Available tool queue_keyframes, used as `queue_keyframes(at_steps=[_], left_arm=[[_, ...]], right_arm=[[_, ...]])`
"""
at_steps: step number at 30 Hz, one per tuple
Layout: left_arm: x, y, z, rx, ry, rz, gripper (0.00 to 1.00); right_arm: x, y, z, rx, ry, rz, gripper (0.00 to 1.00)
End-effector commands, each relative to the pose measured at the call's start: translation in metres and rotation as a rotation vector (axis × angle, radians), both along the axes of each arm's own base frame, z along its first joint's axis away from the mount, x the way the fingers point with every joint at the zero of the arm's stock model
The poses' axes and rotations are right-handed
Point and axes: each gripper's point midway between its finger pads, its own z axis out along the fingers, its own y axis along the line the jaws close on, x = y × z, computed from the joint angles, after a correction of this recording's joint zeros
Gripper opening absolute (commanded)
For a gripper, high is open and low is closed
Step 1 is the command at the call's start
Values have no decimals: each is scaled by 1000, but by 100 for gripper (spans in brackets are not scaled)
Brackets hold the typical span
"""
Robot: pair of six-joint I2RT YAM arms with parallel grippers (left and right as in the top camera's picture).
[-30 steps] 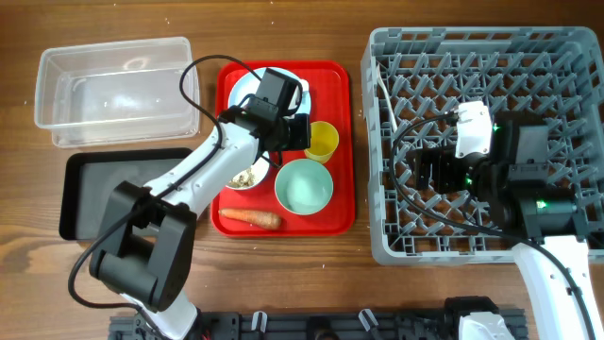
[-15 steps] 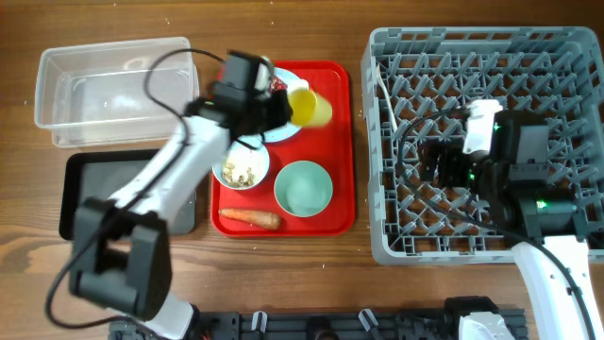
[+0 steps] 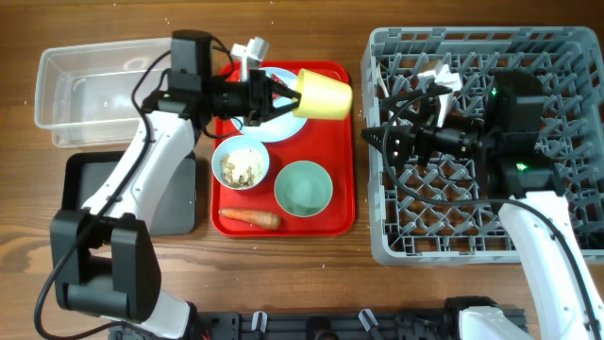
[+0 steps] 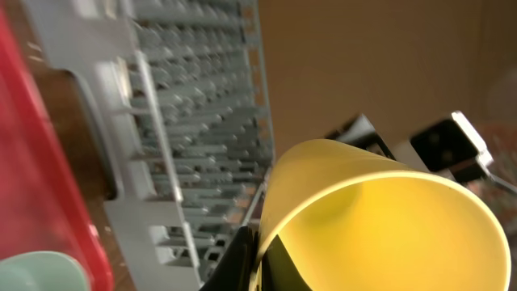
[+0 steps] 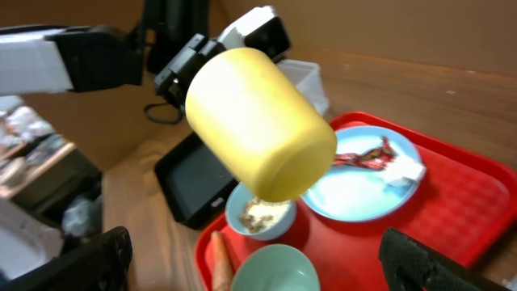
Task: Sort waste into correct bins and load items into the dishwasher rack
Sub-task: 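Lift yellow cup and hand it to the right gripper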
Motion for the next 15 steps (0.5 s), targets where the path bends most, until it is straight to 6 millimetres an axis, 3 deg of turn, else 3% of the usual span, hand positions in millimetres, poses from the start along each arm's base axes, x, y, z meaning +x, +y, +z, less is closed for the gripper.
queue_keyframes(at_steps=[1, 10, 15], left_arm=[[-22, -19, 25, -79, -42, -122, 4], [-38, -55, 44, -127, -29, -204, 4], [-46, -65, 44, -125, -26, -227, 4]], right_arm=[[-7, 10, 10, 61, -43, 122, 100], [-6, 13, 16, 82, -98, 165, 100], [-7, 13, 18, 87, -107, 175, 82]])
